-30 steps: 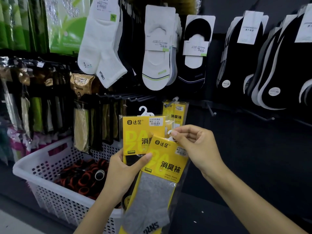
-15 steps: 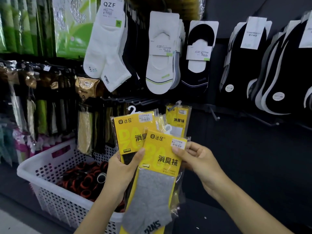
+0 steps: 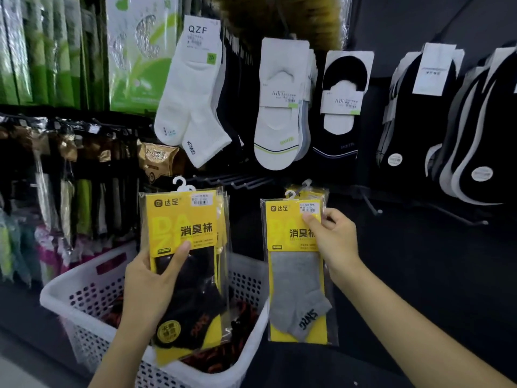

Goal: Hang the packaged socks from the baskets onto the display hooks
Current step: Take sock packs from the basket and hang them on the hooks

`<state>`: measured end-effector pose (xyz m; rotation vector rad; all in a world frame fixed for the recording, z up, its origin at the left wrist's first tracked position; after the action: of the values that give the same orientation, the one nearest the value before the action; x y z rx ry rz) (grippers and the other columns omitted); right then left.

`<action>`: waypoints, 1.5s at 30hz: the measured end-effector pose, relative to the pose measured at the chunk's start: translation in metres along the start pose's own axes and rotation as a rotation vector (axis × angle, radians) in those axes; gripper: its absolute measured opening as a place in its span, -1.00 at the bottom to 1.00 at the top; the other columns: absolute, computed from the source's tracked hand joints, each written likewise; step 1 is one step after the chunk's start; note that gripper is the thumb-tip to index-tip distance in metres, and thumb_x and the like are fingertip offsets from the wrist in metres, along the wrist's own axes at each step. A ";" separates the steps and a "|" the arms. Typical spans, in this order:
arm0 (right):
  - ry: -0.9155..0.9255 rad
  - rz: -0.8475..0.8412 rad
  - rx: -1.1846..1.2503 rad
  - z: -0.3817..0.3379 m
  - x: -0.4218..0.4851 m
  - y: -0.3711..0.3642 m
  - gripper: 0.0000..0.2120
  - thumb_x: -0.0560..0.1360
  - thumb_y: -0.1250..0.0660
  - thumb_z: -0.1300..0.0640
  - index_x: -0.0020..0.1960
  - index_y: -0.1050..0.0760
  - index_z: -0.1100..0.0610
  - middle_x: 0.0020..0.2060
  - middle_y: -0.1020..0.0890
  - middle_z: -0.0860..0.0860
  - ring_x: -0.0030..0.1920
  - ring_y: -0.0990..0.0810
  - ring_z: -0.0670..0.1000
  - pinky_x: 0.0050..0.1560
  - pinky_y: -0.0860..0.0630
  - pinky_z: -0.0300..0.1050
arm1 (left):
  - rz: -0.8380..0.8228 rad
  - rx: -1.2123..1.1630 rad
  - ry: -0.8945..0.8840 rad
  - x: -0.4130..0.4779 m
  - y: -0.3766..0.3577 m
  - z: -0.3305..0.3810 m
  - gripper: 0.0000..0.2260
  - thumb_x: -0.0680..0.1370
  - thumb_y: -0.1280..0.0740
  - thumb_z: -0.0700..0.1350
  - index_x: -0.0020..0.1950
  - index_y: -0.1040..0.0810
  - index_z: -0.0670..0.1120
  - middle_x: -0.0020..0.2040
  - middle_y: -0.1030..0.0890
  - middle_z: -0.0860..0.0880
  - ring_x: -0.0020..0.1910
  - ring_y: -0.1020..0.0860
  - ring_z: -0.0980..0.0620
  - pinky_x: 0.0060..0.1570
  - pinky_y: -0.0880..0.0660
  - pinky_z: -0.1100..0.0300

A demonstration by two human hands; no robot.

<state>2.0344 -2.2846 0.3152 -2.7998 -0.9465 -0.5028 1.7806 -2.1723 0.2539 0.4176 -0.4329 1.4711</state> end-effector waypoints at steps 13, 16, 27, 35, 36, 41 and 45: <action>0.086 0.120 0.034 0.008 -0.003 0.008 -0.93 0.49 -0.41 0.14 -0.12 -0.54 0.13 -0.29 -0.68 0.08 -0.25 -0.63 0.06 -0.17 -0.57 -0.04 | -0.055 -0.111 0.072 -0.003 -0.011 0.002 -0.81 0.35 -0.35 0.20 -0.07 -0.53 0.23 -0.19 -0.58 0.48 -0.16 -0.51 0.54 -0.14 -0.37 0.38; 0.079 0.115 -0.040 0.015 0.016 -0.003 -0.93 0.48 -0.41 0.13 -0.14 -0.52 0.09 -0.28 -0.68 0.01 -0.26 -0.63 0.01 -0.24 -0.57 -0.09 | -0.064 -0.125 0.079 -0.003 -0.011 0.002 -0.74 0.33 -0.34 0.23 -0.03 -0.53 0.22 -0.16 -0.59 0.47 -0.14 -0.52 0.52 -0.13 -0.36 0.39; -0.192 0.345 -0.118 0.053 0.037 0.008 -0.64 0.50 -0.39 0.08 0.23 -0.43 0.16 0.23 -0.52 0.11 0.12 -0.52 0.05 0.06 -0.42 -0.14 | -0.243 -0.286 0.282 -0.015 -0.027 -0.002 -0.74 0.35 -0.39 0.17 0.03 -0.54 0.24 -0.04 -0.63 0.35 -0.08 -0.56 0.45 -0.07 -0.38 0.35; -0.233 -0.606 0.133 0.029 -0.049 -0.023 -0.55 0.50 -0.17 -0.17 0.21 -0.57 0.06 0.09 -0.68 0.04 0.12 -0.65 0.01 0.08 -0.57 -0.15 | -0.468 -0.360 0.383 -0.035 -0.053 0.000 -0.62 0.37 -0.38 0.14 0.17 -0.56 0.12 0.09 -0.65 0.19 0.08 -0.59 0.27 0.11 -0.42 0.26; -0.208 -0.552 0.159 0.027 -0.051 -0.021 -0.57 0.47 -0.23 -0.11 0.19 -0.58 0.12 0.05 -0.70 0.07 0.09 -0.66 0.02 0.06 -0.59 -0.16 | -0.480 -0.357 0.380 -0.036 -0.054 0.000 -0.62 0.37 -0.38 0.14 0.17 -0.57 0.11 0.10 -0.65 0.18 0.08 -0.59 0.27 0.11 -0.43 0.26; -0.138 -0.282 0.302 0.025 -0.045 0.003 -0.64 0.37 -0.41 0.10 0.14 -0.58 0.17 -0.04 -0.72 0.09 -0.01 -0.70 0.03 -0.03 -0.63 -0.19 | -0.415 -0.374 0.382 -0.033 -0.049 -0.004 -0.63 0.32 -0.41 0.18 0.11 -0.61 0.15 0.11 -0.65 0.17 0.12 -0.59 0.22 0.22 -0.40 0.14; -0.021 -0.146 0.220 0.016 -0.035 0.019 -0.82 0.49 -0.36 0.17 0.08 -0.60 0.09 -0.09 -0.73 0.00 -0.08 -0.71 -0.06 -0.21 -0.58 -0.34 | -0.279 -0.395 0.393 -0.022 -0.035 -0.011 -0.74 0.32 -0.41 0.20 0.00 -0.63 0.26 0.07 -0.66 0.22 0.11 -0.58 0.24 0.27 -0.37 0.09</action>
<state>2.0244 -2.3159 0.2870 -2.5575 -1.1415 -0.3624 1.8145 -2.1876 0.2332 -0.1244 -0.3232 1.1265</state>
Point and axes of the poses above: each hand's wrist, its own x-axis towards the middle knuckle, its own y-axis out of the back of the hand, z = x × y, the point moved 3 cm from there along x, towards the middle knuckle
